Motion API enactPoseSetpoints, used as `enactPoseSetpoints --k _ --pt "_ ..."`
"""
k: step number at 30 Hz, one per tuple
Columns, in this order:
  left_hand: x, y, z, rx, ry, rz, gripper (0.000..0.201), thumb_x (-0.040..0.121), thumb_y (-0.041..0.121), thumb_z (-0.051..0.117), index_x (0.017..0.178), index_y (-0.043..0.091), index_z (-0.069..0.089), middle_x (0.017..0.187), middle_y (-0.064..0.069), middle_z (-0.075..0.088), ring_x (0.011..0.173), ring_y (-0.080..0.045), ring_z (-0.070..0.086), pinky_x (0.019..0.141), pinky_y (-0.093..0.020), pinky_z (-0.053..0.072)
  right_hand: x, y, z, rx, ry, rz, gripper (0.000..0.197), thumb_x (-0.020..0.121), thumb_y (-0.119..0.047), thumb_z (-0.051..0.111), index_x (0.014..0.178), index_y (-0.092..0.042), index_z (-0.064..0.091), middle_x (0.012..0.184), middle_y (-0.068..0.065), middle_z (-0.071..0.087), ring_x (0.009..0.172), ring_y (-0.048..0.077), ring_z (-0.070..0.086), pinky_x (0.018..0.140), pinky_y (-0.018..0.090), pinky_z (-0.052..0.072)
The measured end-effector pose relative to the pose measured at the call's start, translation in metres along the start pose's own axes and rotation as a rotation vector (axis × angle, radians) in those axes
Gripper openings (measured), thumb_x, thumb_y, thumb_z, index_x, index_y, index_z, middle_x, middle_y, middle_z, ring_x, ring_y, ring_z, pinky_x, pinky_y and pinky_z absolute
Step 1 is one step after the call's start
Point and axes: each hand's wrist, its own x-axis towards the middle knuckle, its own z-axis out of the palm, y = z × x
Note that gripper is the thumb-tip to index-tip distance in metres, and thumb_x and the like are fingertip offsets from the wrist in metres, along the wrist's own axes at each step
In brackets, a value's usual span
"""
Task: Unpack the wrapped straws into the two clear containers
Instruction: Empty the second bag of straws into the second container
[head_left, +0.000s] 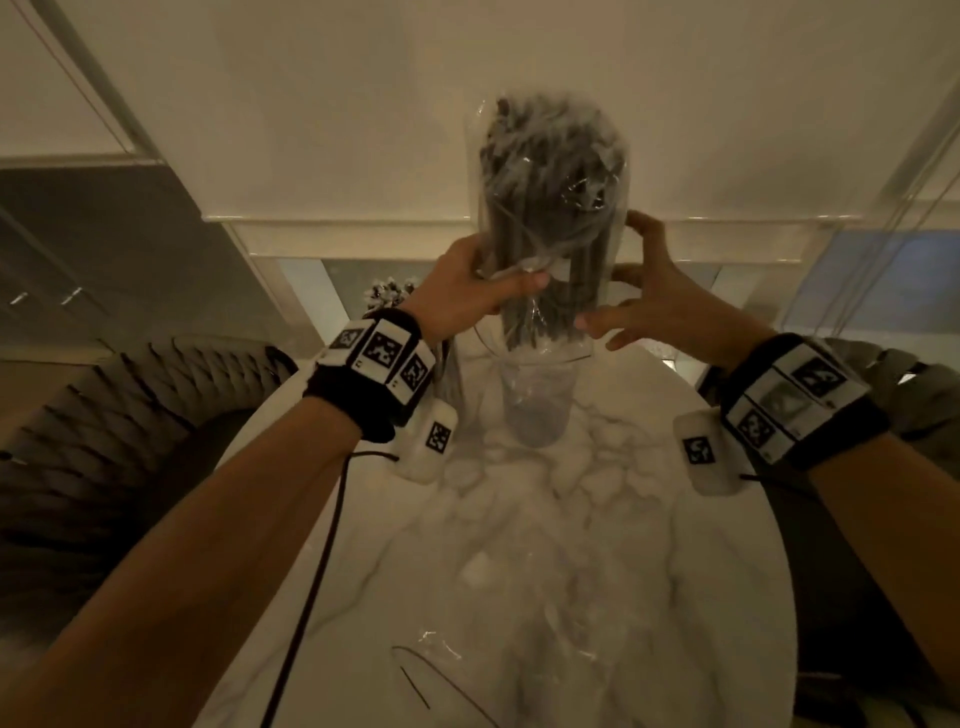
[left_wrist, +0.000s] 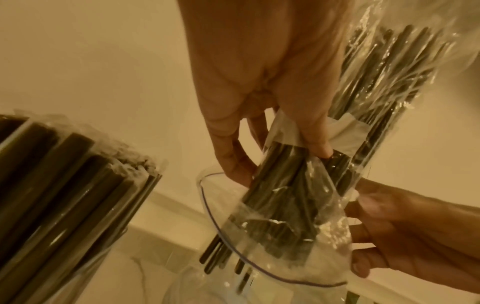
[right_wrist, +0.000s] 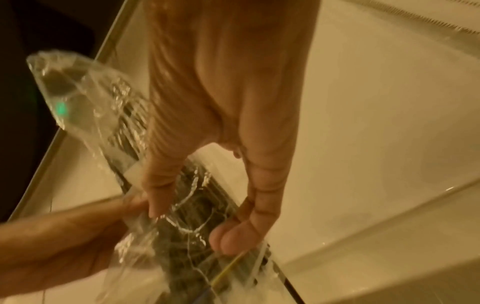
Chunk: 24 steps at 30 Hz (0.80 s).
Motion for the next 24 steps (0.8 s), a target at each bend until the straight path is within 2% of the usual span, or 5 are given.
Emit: enactPoseSetpoints --k 4,9,13,19,24 --pt "0.008 -0.009 0.007 -0.040 0.004 -0.033 0.045 0.076 0.028 0.076 0.116 0.014 0.061 0.114 -0.008 0.069 0.103 -0.023 0.067 0.084 -0.050 0.057 0.020 0.012 0.012 -0.101 0.082 0.000 0.080 0.074 -0.027 0.078 0.139 -0.030 0.030 0.114 0.007 0.061 0.080 0.020 0.070 0.067 0.037 0.061" --pt "0.012 -0.013 0.009 -0.114 0.027 -0.060 0.049 0.078 0.015 0.075 0.123 0.014 0.055 0.118 -0.006 0.064 0.104 -0.017 0.065 0.073 -0.029 0.060 0.033 0.023 0.015 -0.164 0.107 0.012 0.063 0.077 -0.035 0.074 0.132 -0.029 0.043 0.104 0.005 0.065 0.069 0.019 0.072 0.061 0.032 0.061" --pt "0.013 -0.017 0.011 -0.096 0.016 -0.055 0.054 0.076 0.014 0.077 0.125 0.015 0.053 0.114 -0.001 0.062 0.101 -0.011 0.063 0.068 -0.021 0.058 0.037 0.029 0.015 -0.143 0.115 0.019 0.057 0.079 -0.036 0.072 0.129 -0.027 0.046 0.103 0.006 0.067 0.070 0.019 0.072 0.060 0.031 0.060" --pt "0.019 -0.022 0.011 -0.089 0.034 -0.040 0.061 0.072 0.016 0.081 0.125 0.015 0.051 0.113 0.003 0.062 0.107 -0.018 0.063 0.082 -0.040 0.059 0.038 0.028 0.016 -0.150 0.129 0.021 0.060 0.079 -0.041 0.070 0.131 -0.027 0.044 0.100 0.003 0.069 0.070 0.019 0.073 0.063 0.035 0.061" --pt "0.022 -0.023 0.015 -0.094 0.028 -0.041 0.058 0.075 0.021 0.079 0.125 0.020 0.050 0.123 -0.012 0.058 0.108 -0.024 0.063 0.076 -0.044 0.060 0.038 0.028 0.013 -0.156 0.144 0.024 0.051 0.081 -0.039 0.068 0.127 -0.026 0.048 0.098 0.000 0.069 0.070 0.020 0.072 0.063 0.034 0.060"
